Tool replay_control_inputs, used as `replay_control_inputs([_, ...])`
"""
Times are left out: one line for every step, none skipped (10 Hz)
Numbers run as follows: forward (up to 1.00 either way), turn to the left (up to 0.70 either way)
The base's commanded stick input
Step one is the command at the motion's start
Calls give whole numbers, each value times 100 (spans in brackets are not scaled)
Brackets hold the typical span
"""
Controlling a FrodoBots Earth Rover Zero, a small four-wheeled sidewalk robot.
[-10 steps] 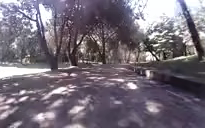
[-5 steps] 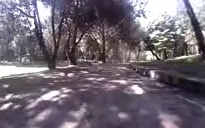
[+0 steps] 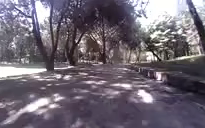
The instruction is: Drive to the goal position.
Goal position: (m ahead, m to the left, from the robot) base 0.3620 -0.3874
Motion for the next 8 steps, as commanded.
replay_control_inputs([85,0])
replay_control_inputs([85,0])
replay_control_inputs([85,0])
replay_control_inputs([85,0])
replay_control_inputs([85,0])
replay_control_inputs([85,0])
replay_control_inputs([85,0])
replay_control_inputs([85,0])
